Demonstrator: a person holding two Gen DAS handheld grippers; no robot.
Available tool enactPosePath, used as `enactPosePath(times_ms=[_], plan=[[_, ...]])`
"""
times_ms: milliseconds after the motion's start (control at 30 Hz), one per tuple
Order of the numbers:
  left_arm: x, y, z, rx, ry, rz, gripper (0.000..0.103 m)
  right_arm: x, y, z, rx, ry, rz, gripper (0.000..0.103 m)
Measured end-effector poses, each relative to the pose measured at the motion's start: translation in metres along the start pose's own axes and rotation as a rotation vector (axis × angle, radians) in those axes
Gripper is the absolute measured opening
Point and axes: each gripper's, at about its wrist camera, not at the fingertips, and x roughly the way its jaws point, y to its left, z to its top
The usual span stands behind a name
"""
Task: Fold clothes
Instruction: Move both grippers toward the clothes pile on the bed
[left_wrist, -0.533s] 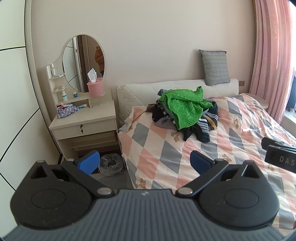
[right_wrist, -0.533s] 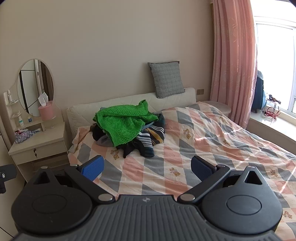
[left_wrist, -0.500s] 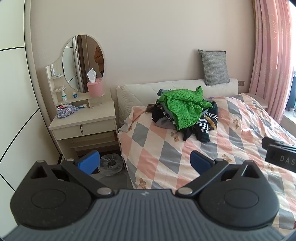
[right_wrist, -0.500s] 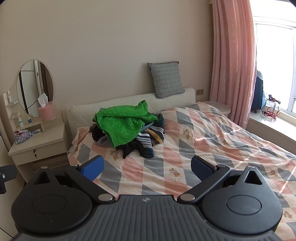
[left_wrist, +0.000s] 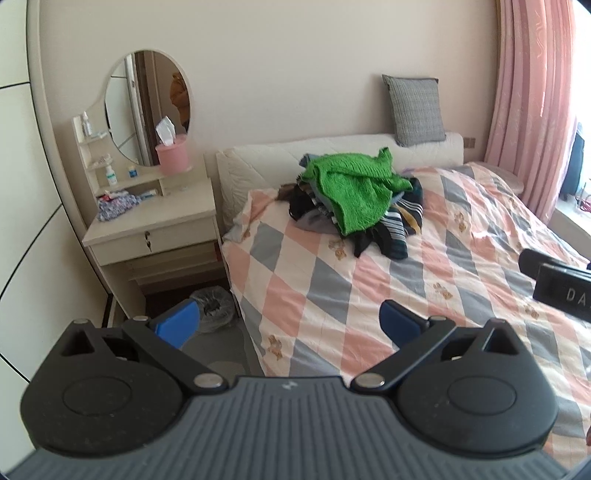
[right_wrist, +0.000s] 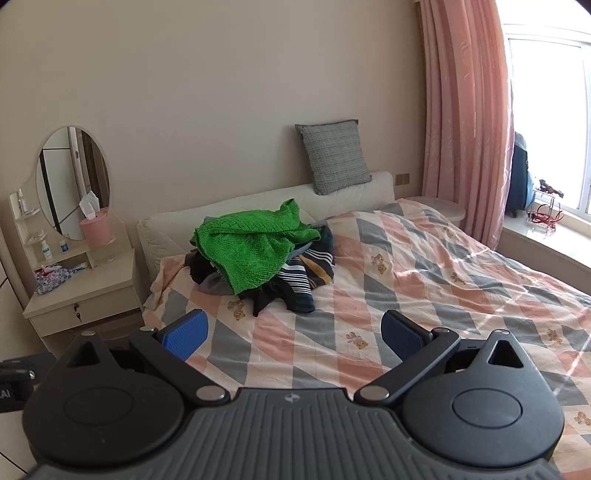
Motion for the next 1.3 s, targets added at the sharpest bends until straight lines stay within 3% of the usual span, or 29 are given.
enactPosePath(times_ms=[567, 833, 1167, 1300], plan=[[0.006, 0.004, -0.007, 0.003, 0.035, -0.021, 0.103, 0.007, 0.018, -0.002, -0.024, -0.012, 0.052, 0.102], [0.000, -0.001, -0.013, 0.004, -0.044, -0.011, 0.103, 0.009, 0.008, -0.006, -0.002, 0.000, 0.065, 0.102], [0.009, -0.022, -0.010, 0.043, -0.016, -0.047, 0.103, 0.009, -0.007, -0.009, -0.047, -0.102, 0.077, 0.102], [0.018, -0.035, -0.011, 0.066, -0.002, -0.006, 0.103, 0.013, -0.019, -0.009, -0.051, -0.134, 0.095, 0.102]])
